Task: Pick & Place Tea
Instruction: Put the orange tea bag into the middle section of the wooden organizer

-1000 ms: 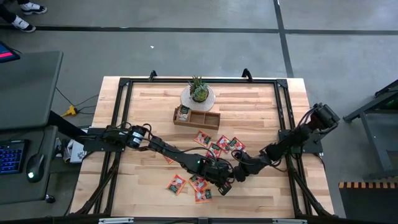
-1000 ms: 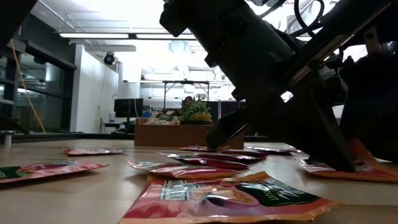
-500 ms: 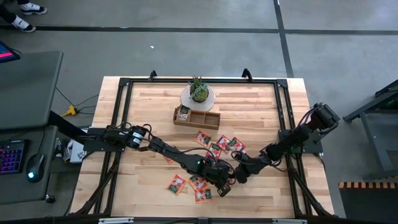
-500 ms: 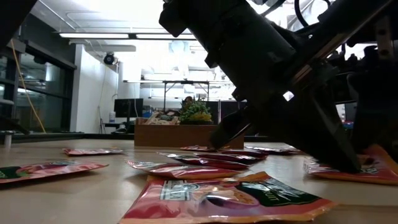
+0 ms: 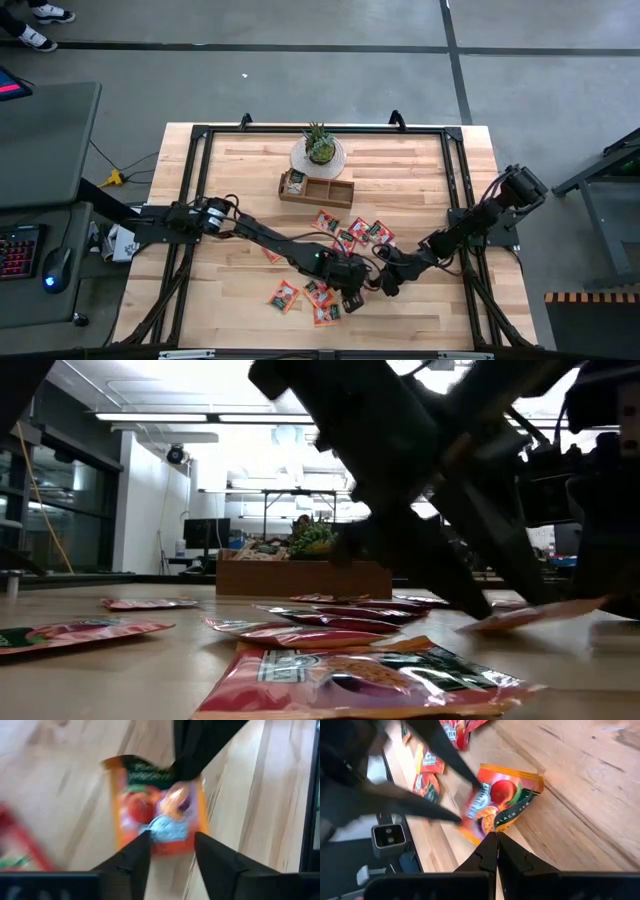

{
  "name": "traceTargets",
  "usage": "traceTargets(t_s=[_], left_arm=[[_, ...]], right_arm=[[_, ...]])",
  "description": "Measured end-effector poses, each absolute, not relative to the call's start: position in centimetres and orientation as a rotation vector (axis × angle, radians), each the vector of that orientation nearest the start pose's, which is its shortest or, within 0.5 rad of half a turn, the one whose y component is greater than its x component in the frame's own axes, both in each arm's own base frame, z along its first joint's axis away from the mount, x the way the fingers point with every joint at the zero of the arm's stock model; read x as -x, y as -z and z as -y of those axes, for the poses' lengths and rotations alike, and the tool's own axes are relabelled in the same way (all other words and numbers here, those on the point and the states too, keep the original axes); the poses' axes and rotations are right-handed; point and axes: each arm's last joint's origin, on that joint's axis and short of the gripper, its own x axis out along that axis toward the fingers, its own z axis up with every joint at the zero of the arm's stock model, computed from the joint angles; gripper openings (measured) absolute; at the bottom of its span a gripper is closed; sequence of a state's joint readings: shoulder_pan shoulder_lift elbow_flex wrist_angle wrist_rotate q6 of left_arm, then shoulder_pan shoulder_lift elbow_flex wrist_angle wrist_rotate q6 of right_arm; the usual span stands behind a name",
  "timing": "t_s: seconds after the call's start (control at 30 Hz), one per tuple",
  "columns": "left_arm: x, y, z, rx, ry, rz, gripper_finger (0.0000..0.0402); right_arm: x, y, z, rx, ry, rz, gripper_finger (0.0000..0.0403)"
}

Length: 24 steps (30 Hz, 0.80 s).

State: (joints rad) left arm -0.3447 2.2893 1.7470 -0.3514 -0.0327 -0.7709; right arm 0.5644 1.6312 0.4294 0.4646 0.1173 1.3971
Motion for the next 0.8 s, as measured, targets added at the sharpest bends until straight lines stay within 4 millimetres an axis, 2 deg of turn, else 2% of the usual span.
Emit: traceTargets(t_s=[0.17,0.27,0.33,0.4,0.5,0.57,0.8], left_arm=[[-45.5,-16.0,16.3,0.532,-0.116,-1.016,0.0196],[-45.0,-17.6,16.1,0.532,-0.121,-1.030,0.0199],[-43.6,-18.5,15.7,0.485,-0.184,-1.102,0.0199],[-43.4,-19.3,15.4,0.480,-0.199,-1.087,0.0199],[-41.4,-21.7,14.8,0.410,-0.293,-1.116,0.0199],[-40.8,-23.6,14.7,0.407,-0.321,-1.057,0.0199],[-36.9,-27.6,14.4,0.313,-0.502,-1.009,0.0199]], right_arm=[[-21.4,-9.5,-13.2,-1.042,0.123,-0.857,0.0000],[-21.3,-9.5,-13.2,-1.027,0.119,-0.858,0.0000],[-21.3,-9.5,-13.3,-1.012,0.116,-0.859,0.0000],[-21.2,-9.6,-13.3,-1.005,0.116,-0.864,0.0000],[-20.8,-9.9,-13.2,-0.963,0.115,-0.878,0.0000],[-20.3,-10.2,-12.8,-0.922,0.127,-0.898,0.0000],[-19.1,-14.0,-11.5,-0.799,0.109,-0.862,0.0000]])
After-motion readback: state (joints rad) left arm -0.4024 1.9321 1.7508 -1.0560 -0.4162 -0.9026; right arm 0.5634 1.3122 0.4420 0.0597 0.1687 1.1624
